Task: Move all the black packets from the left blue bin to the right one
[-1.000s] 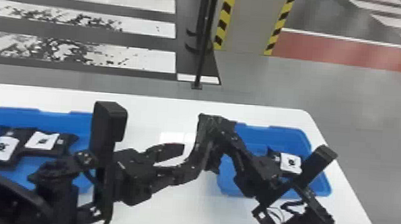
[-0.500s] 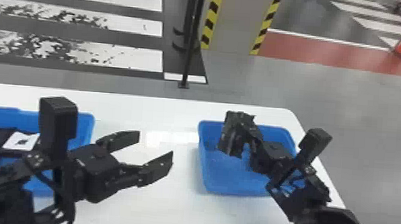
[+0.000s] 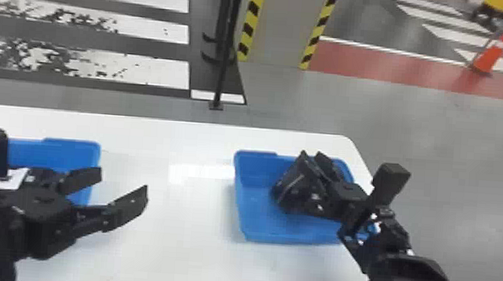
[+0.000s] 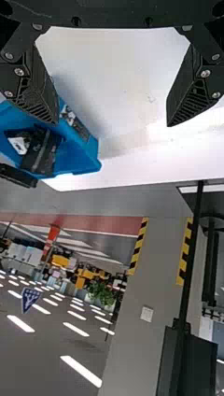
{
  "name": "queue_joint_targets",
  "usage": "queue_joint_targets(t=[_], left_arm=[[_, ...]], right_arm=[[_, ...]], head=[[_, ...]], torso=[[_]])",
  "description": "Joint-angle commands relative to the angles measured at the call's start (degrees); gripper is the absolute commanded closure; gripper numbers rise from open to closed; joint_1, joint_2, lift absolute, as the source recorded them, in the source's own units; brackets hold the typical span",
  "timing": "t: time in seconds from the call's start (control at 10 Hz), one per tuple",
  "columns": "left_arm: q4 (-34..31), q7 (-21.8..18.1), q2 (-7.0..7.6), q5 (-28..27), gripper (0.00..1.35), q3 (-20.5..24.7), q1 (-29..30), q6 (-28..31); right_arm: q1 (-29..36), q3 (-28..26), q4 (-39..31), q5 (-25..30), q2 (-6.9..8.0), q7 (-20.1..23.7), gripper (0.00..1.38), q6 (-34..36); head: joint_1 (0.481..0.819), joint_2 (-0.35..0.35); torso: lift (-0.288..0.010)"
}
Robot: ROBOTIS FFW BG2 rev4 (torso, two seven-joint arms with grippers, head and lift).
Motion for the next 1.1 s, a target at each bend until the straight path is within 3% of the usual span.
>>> queue_joint_targets(t=[0.0,0.2,0.4,0.6,1.0], left_arm=[[0.01,0.14,-0.05,-2.12,0.21,2.77,-0.35,1.71],[0.29,0.67,0.04,-6.46,0.21,6.66,-1.89,4.67],[2.12,1.46,0.91,-10.12,0.21,9.28,-4.42,8.60],[7.61,1.81,1.79,-13.66,0.21,9.51,-8.78,10.15],[19.00,3.04,2.50,-19.49,0.20,7.57,-16.52,13.81]], right_arm=[[5.31,-0.03,-6.62,0.58,1.54,-1.03,0.11,-1.39],[12.77,1.11,-15.48,3.32,3.83,-2.79,0.11,-5.89],[18.81,5.11,-21.39,4.00,4.44,-3.31,0.11,-9.40],[24.86,5.11,-27.29,4.58,5.41,-3.58,0.11,-10.10],[27.11,6.94,-28.42,3.66,5.76,-3.49,0.12,-10.10]], head=[[0.695,-0.240],[0.695,-0.177],[0.695,-0.096],[0.695,0.017],[0.695,0.098]], torso=[[-0.140],[-0.140],[-0.140],[-0.140],[-0.140]])
